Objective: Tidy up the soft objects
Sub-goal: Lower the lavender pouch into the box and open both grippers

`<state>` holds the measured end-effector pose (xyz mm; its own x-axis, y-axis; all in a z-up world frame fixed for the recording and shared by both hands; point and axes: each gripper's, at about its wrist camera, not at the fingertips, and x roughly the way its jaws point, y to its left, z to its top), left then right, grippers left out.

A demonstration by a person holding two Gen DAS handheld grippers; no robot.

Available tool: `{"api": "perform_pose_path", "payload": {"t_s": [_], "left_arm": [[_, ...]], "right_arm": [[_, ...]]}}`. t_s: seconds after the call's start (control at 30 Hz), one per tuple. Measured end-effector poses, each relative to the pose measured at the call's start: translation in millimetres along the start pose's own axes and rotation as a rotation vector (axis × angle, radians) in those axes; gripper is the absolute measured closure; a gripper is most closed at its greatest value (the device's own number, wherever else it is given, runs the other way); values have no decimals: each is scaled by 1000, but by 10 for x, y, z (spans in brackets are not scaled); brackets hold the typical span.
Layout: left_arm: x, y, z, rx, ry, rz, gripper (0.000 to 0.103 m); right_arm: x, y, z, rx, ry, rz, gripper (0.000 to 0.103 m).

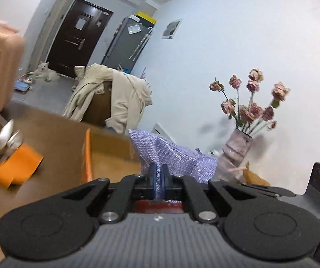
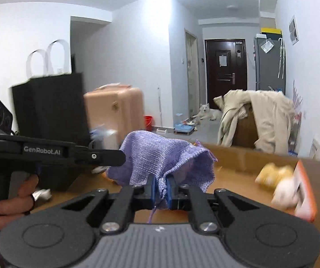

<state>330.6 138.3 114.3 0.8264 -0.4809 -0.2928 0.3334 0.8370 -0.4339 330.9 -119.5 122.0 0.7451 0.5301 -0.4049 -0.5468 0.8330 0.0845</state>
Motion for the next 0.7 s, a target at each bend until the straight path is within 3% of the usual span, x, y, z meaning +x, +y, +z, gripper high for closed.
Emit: {"api": "perform_pose_path", "payload": {"t_s": [0.17, 0.27, 0.33, 0.4, 0.5, 0.6, 0.7], "left_arm": [[1223, 255, 461, -22, 110, 118, 99], [1856, 501, 492, -43, 200, 204, 98], [2115, 571, 453, 8, 207, 322, 96], [2217, 617, 426, 34, 223, 317, 96], [2176, 581, 436, 67, 219, 288, 95], [2012, 490, 469, 98, 196, 276, 94], [1800, 330, 541, 128, 180, 255, 86]], "right_arm": [[1030, -677, 487, 23, 156, -13, 93], [1784, -992, 519, 76, 284, -15, 93], [2211, -1112, 428, 66, 361, -33, 93], [2555, -1247, 287, 112, 444, -22, 84], [2733, -1303, 165, 123, 497, -32, 77], [2623, -1295, 245, 120, 456, -30, 53], [2275, -1223, 445, 63, 379, -81, 53]]}}
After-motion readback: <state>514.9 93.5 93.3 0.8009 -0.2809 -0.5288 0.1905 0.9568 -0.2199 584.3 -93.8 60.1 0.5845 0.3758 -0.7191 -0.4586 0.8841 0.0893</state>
